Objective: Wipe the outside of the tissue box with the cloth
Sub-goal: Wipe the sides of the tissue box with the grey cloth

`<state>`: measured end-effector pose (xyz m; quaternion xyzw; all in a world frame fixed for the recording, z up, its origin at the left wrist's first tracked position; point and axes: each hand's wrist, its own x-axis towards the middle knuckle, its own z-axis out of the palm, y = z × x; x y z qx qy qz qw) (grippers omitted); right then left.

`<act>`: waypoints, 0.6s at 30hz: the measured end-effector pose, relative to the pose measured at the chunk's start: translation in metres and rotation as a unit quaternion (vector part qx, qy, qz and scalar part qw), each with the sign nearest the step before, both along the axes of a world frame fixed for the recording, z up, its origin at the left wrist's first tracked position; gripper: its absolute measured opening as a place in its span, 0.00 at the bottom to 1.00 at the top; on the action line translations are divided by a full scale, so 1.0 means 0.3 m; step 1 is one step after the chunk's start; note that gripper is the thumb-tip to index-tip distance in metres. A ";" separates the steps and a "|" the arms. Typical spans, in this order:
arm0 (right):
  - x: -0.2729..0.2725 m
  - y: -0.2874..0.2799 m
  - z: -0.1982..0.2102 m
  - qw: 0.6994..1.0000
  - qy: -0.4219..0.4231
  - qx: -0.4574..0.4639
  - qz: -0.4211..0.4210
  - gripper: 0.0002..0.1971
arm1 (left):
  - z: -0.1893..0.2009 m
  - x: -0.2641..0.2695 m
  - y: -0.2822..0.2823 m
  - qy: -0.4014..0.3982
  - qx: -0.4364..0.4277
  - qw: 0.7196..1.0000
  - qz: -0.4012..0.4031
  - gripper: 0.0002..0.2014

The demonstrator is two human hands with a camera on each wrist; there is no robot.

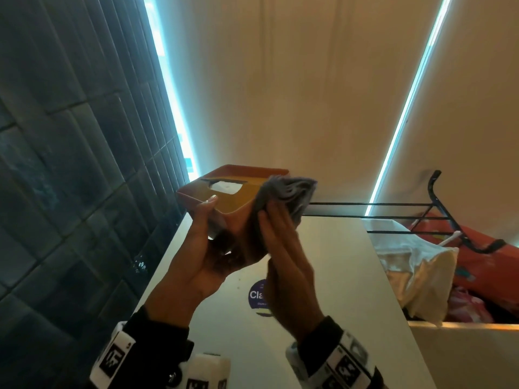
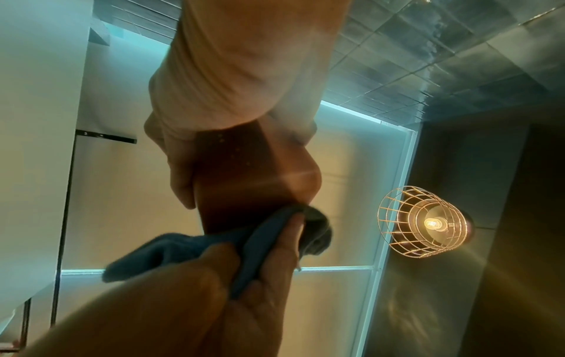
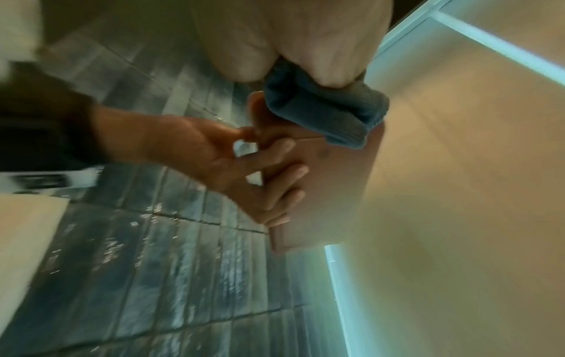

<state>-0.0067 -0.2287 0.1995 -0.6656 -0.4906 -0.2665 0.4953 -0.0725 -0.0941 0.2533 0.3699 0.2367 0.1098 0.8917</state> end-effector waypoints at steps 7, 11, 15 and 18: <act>0.039 -0.046 -0.079 0.994 -0.038 -0.099 0.006 0.45 | -0.013 -0.014 0.021 0.004 0.024 1.000 0.001 0.38; 0.076 -0.020 -0.019 0.997 0.056 -0.010 -0.055 0.31 | -0.007 -0.007 0.004 0.027 0.025 0.999 0.011 0.42; -0.022 -0.014 -0.067 0.992 -0.082 -0.097 0.018 0.37 | -0.005 -0.008 0.007 -0.006 0.024 1.000 -0.005 0.33; 0.022 -0.037 -0.087 0.986 -0.104 -0.129 0.017 0.52 | -0.015 -0.011 0.012 0.001 0.038 0.999 -0.003 0.31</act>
